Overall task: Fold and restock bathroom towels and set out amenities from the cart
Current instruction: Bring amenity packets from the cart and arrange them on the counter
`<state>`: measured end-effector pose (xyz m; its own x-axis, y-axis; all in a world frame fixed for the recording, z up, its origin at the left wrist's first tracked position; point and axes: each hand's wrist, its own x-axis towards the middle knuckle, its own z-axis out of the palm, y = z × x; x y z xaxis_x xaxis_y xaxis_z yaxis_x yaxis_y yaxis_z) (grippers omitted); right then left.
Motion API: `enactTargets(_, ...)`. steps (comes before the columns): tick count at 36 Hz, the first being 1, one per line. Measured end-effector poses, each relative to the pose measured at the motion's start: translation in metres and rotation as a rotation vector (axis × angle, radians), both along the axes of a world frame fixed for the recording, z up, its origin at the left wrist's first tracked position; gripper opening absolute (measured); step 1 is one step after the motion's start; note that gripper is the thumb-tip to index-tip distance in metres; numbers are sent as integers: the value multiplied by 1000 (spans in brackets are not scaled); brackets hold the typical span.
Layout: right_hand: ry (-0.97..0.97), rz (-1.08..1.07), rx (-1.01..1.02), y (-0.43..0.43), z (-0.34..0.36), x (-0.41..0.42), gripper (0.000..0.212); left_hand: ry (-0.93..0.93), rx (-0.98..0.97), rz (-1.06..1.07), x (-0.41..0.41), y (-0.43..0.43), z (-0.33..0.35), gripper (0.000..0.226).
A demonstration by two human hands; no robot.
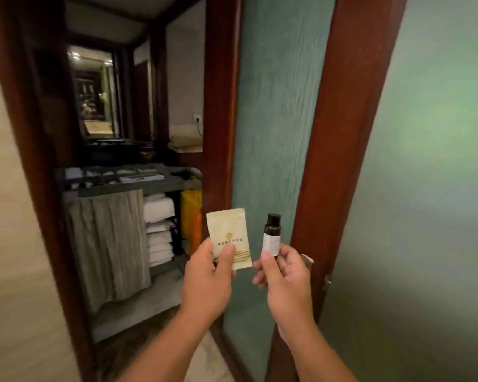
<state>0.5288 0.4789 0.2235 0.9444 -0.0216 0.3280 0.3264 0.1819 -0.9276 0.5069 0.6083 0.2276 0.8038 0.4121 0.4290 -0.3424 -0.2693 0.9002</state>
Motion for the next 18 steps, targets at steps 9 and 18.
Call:
enactTargets(9, 32, 227, 23, 143, -13, 79, 11, 19, 8, 212, 50, 133, -9, 11)
enactTargets(18, -4, 400, 2, 258, -16, 210, 13, 56, 23, 398, 156, 237, -9, 10)
